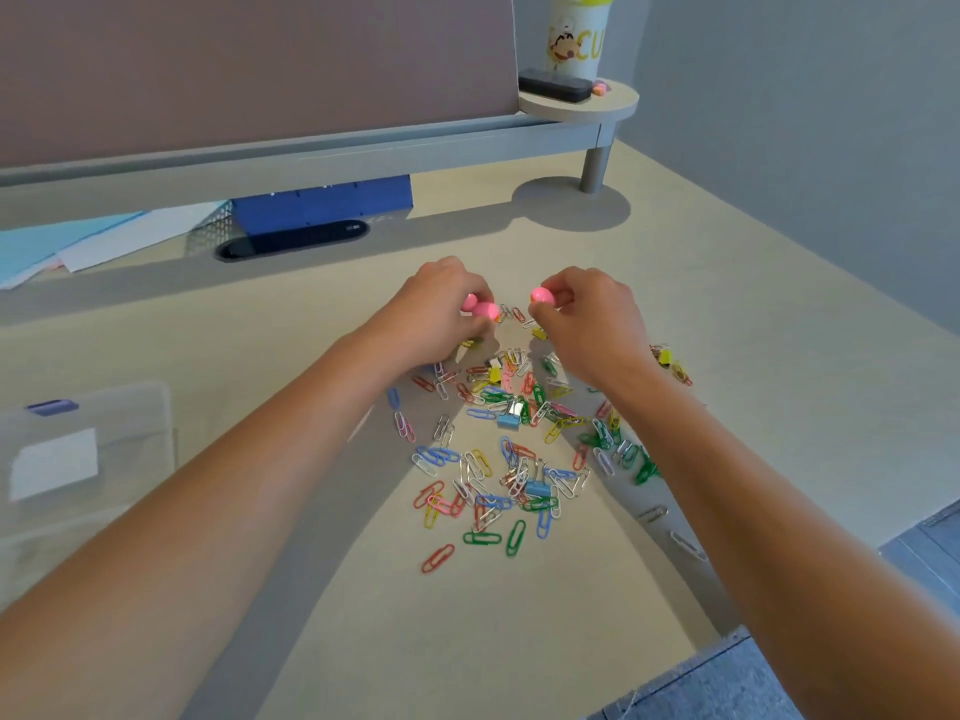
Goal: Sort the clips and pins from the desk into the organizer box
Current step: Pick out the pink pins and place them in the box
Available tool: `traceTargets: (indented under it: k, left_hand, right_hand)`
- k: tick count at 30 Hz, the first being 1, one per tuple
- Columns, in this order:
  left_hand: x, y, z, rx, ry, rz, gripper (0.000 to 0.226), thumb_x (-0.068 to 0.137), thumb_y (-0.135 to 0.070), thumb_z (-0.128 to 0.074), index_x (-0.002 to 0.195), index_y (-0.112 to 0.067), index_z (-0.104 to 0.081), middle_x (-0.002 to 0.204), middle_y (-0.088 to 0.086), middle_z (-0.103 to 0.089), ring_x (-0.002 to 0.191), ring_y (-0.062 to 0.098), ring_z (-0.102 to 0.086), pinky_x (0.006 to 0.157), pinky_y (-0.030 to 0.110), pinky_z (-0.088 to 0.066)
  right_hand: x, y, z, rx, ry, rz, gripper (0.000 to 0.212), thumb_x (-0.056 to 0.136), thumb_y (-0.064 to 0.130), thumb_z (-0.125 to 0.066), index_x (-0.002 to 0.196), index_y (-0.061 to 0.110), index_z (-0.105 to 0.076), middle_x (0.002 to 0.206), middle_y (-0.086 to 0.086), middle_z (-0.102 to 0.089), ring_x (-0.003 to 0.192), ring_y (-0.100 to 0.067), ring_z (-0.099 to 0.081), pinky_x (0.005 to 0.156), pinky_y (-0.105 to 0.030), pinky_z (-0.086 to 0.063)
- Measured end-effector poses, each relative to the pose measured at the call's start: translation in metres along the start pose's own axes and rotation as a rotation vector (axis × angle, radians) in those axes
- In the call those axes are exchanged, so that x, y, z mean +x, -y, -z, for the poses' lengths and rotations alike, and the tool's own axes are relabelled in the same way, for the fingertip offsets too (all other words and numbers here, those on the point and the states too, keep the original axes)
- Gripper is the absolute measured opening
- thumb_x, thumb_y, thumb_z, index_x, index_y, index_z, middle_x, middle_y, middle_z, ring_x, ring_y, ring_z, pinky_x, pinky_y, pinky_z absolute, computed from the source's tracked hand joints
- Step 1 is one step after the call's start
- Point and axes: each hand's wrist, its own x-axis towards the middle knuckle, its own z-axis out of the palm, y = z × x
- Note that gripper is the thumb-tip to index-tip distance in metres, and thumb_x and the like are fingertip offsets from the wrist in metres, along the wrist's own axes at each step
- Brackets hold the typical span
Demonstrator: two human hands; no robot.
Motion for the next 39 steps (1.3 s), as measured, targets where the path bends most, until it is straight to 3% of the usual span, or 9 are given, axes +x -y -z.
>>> traceTargets:
  k: [10, 17, 23, 28, 32, 39]
  left_hand:
    - [-0.123, 0.035, 0.069, -0.012, -0.140, 0.143, 0.018, 0.090, -0.032, -0.070, 0.105, -0.023, -0.073, 0.104, 0.001, -0.056, 0.081, 0.009, -0.048, 0.073, 0.025, -0.034]
    - [-0.225, 0.062, 0.108, 0.027, -0.213, 0.242, 0.022, 0.090, -0.032, -0.070, 0.109, -0.021, -0.073, 0.108, 0.001, -0.054, 0.088, 0.014, -0.055, 0.080, 0.033, -0.048]
    - [-0.296, 0.095, 0.123, -0.029, -0.248, 0.335, 0.020, 0.088, -0.031, -0.073, 0.104, -0.019, -0.075, 0.105, 0.002, -0.055, 0.078, 0.007, -0.052, 0.082, 0.031, -0.048]
    - [-0.322, 0.107, 0.121, -0.060, -0.229, 0.355, 0.018, 0.089, -0.027, -0.073, 0.103, -0.016, -0.076, 0.106, 0.007, -0.056, 0.081, 0.012, -0.055, 0.079, 0.029, -0.046]
    - [-0.328, 0.111, 0.118, -0.068, -0.193, 0.348, 0.017, 0.088, -0.026, -0.072, 0.101, -0.016, -0.076, 0.105, 0.008, -0.057, 0.084, 0.020, -0.060, 0.084, 0.040, -0.052]
    - [-0.313, 0.110, 0.108, 0.017, -0.109, 0.354, 0.022, 0.089, -0.025, -0.067, 0.107, -0.015, -0.074, 0.108, 0.007, -0.054, 0.094, 0.024, -0.056, 0.086, 0.044, -0.049]
  right_hand:
    - [-0.067, 0.095, -0.030, 0.145, 0.104, 0.097, 0.018, 0.092, 0.033, -0.063, 0.100, 0.021, -0.074, 0.089, 0.005, -0.069, 0.082, -0.016, -0.064, 0.076, -0.034, -0.053]
    - [-0.132, 0.173, -0.068, 0.197, 0.219, 0.206, 0.021, 0.094, 0.035, -0.063, 0.104, 0.021, -0.074, 0.094, 0.005, -0.070, 0.085, -0.014, -0.063, 0.076, -0.033, -0.051]
    - [-0.167, 0.217, -0.100, 0.205, 0.310, 0.263, 0.021, 0.093, 0.036, -0.064, 0.108, 0.023, -0.072, 0.095, 0.005, -0.069, 0.085, -0.015, -0.064, 0.079, -0.034, -0.053]
    - [-0.183, 0.232, -0.111, 0.164, 0.351, 0.312, 0.024, 0.094, 0.036, -0.065, 0.116, 0.029, -0.064, 0.094, 0.013, -0.069, 0.081, -0.013, -0.064, 0.076, -0.033, -0.053]
    - [-0.187, 0.233, -0.111, 0.087, 0.353, 0.373, 0.017, 0.093, 0.029, -0.066, 0.109, 0.029, -0.068, 0.103, 0.015, -0.071, 0.082, -0.013, -0.064, 0.079, -0.035, -0.055]
    - [-0.183, 0.233, -0.108, 0.065, 0.380, 0.397, 0.026, 0.093, 0.022, -0.067, 0.118, 0.028, -0.071, 0.114, 0.011, -0.071, 0.089, -0.012, -0.064, 0.085, -0.030, -0.053]
